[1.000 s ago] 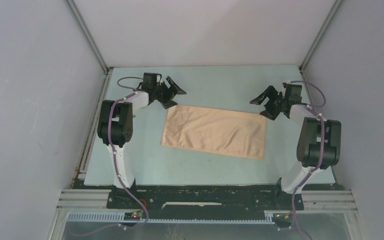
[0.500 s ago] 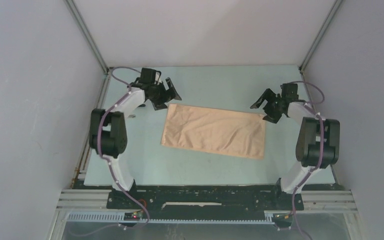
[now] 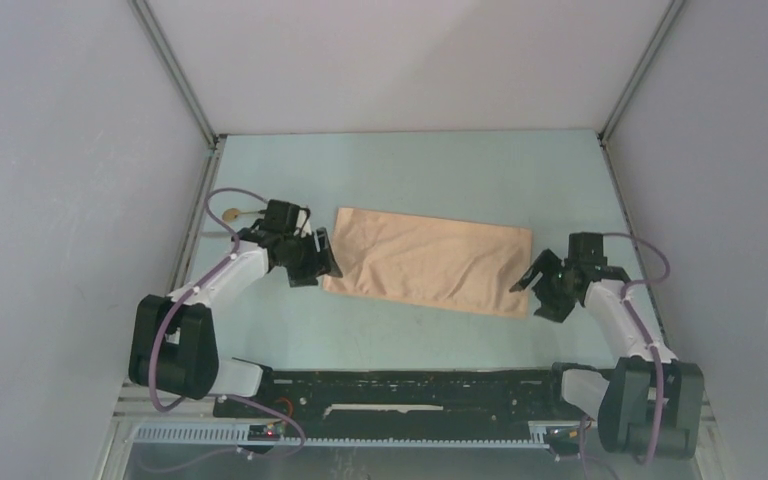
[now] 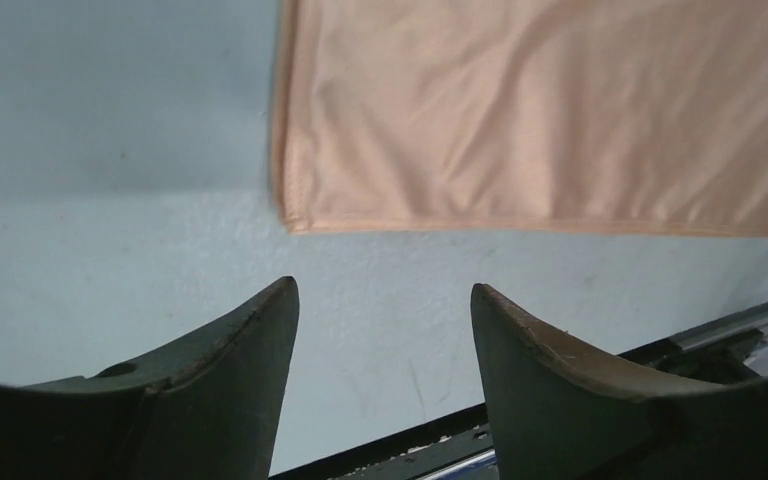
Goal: Fold the napkin into a case and place the utensils inside
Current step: Smooth out the rectangle-folded napkin at the center of the board.
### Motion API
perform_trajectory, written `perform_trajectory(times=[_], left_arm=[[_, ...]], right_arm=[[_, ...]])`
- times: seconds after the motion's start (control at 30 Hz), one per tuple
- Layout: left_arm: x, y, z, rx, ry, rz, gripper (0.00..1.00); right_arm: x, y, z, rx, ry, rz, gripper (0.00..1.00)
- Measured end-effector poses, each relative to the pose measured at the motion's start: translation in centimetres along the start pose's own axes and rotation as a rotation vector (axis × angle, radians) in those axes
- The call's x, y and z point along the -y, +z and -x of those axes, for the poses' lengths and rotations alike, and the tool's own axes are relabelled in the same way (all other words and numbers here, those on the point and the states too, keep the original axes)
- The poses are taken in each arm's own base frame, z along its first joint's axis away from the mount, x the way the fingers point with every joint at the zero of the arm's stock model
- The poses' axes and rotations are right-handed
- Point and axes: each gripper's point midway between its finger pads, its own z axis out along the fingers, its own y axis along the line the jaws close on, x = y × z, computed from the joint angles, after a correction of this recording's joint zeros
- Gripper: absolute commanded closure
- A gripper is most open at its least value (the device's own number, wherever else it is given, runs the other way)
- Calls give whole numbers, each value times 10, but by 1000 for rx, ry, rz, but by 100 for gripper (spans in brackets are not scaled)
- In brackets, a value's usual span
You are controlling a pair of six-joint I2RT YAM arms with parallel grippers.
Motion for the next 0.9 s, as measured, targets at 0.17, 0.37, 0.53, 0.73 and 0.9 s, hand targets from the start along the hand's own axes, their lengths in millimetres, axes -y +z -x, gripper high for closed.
perform_trajectory(times=[0.17,0.37,0.53,0.73,0.9], left_arm=[[-24,7,-26,-17,-58,68,33],[-26,0,-21,85,-95,63,42],[-32,8,-26,88,-124,70,51],[-43,20,-25,81,-198,81,48],[-48,35,-22,78,-243,80,57]], right_arm=[[29,0,-33,-48,116,-91,20],[35,1,-7,60,62,-174,25],[25,16,20,81,-58,-251,36],[0,33,39,81,-160,-224,35],[-3,33,39,81,-184,-212,35]])
